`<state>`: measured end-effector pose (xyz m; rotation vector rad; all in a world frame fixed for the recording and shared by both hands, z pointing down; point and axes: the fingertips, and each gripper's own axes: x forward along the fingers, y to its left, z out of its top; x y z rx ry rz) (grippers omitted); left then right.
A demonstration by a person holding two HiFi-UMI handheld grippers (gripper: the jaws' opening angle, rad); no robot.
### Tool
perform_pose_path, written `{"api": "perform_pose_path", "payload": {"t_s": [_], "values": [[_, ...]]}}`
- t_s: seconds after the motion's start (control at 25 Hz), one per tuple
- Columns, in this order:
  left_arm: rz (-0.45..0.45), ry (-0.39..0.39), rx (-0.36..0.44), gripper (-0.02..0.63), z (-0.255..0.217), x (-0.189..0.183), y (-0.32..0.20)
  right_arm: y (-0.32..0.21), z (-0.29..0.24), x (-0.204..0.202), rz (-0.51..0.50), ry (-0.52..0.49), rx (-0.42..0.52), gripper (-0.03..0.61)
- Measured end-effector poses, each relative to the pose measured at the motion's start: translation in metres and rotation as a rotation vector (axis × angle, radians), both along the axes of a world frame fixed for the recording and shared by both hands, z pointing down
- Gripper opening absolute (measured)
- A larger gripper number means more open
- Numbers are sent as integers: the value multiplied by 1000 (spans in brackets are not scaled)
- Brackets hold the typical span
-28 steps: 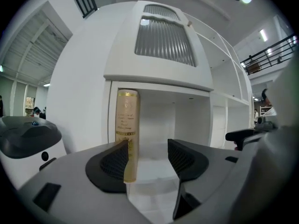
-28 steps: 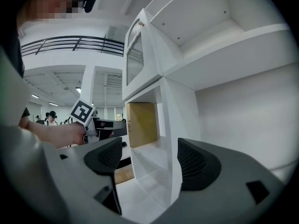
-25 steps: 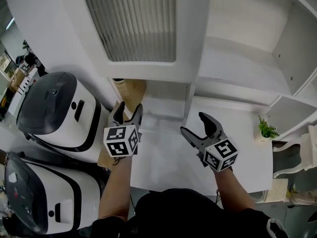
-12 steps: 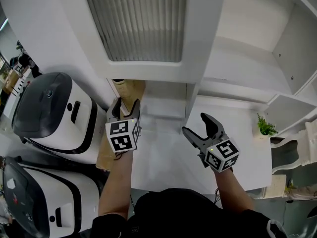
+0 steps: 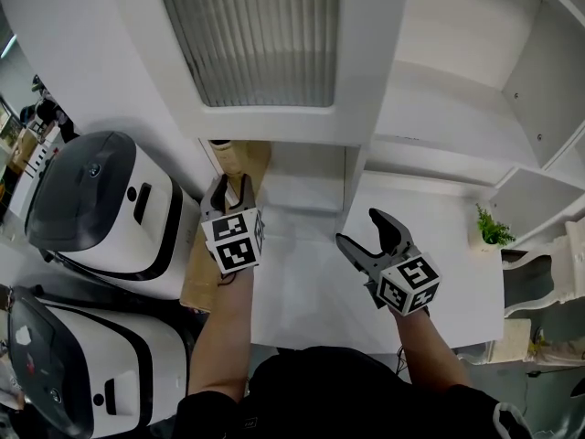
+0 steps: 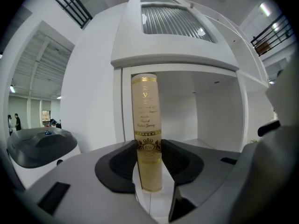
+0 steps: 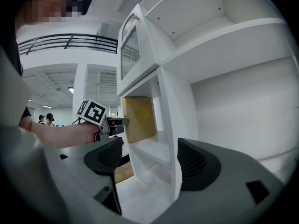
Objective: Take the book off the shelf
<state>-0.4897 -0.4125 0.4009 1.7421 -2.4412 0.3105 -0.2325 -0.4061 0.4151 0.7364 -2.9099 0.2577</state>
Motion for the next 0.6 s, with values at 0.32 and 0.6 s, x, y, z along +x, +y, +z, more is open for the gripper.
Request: {"api": "perform_pose_path", "payload": {"t_s": [0.32,0.6], "values": [[42,16,-2,147,-1,11,23,8,1,3,-6,-5,-8,379],[134,42,-13,232,-3,16,36,15,0,0,-17,-6,-8,379]]}}
